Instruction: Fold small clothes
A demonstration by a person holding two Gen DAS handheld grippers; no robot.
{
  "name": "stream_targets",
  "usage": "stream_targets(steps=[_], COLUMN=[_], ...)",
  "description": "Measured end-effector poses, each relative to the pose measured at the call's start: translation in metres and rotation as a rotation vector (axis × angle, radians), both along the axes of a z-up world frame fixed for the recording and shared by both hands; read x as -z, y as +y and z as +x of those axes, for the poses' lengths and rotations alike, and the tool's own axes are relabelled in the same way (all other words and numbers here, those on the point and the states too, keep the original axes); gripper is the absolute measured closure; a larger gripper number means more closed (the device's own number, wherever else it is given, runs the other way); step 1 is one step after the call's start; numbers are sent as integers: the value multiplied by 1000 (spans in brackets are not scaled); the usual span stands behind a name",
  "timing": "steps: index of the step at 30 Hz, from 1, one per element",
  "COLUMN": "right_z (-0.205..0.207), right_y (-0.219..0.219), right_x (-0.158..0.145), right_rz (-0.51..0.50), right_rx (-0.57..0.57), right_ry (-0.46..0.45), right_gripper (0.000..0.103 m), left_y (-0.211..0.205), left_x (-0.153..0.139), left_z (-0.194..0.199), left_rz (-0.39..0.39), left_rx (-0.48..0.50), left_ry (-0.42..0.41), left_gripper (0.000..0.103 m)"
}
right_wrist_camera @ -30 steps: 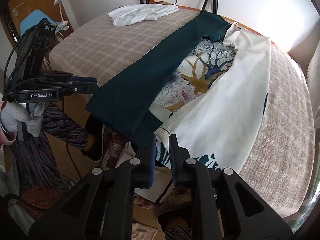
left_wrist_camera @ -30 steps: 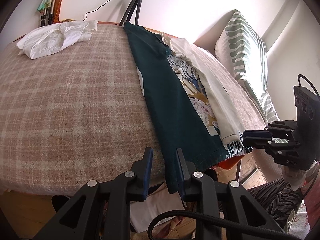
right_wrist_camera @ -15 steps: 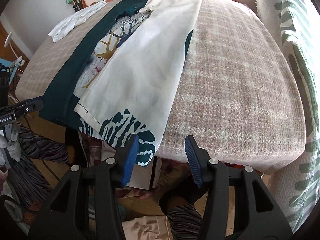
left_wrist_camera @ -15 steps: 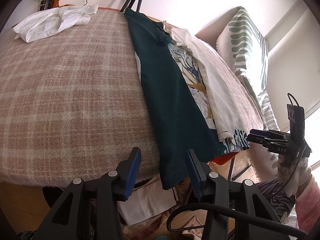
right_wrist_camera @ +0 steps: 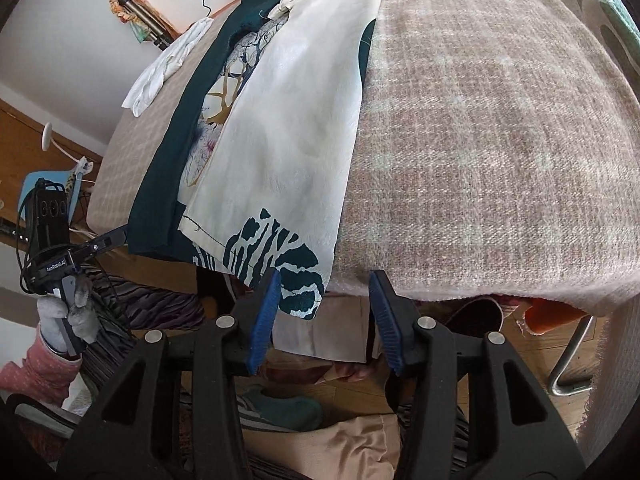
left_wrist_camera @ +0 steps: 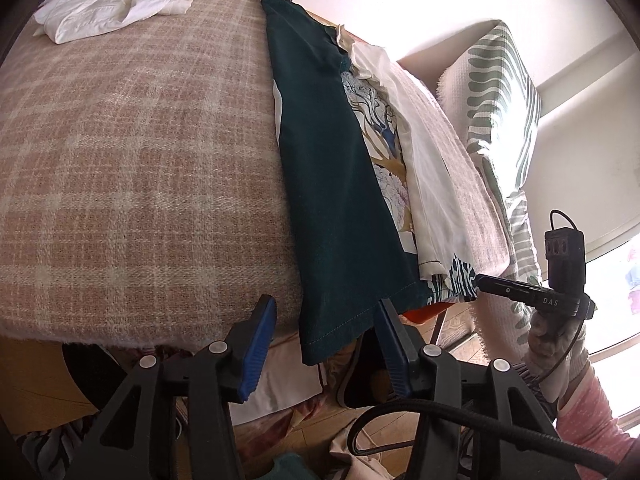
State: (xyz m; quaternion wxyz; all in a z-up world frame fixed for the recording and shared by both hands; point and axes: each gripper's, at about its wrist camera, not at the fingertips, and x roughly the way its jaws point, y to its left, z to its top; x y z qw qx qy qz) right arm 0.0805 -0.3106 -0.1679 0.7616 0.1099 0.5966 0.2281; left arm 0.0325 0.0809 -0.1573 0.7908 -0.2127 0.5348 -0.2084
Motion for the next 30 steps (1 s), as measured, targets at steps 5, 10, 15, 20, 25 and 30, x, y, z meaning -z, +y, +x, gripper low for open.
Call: stream_targets(steps=[5,10,15,20,25,30], right_z=[4,9,14,29,55,98], right_y=[-12,-2,-6,-14,-14,-9], right_x=[18,15,-7,-29,-57,-72], right_rz=[99,167,257,304,305,304], right_rx=[36,3,43,99,113,144], right_ry=[99,97,34,-22,-104,-152], right_gripper=[54,94,99,100,100,100], left_y=[-10,-19,-16,-8,-5,-2], left_x=[2,4,-15,-36,-54,-66], left_z=[4,8,18,41,72,111], left_rz=[17,-8,-32,-46,-52,-38], left_rx=[44,69,66,53,46,36], left_ry=[26,35,-15,-64,-103,-129], left_gripper=[83,99,102,103,103,103])
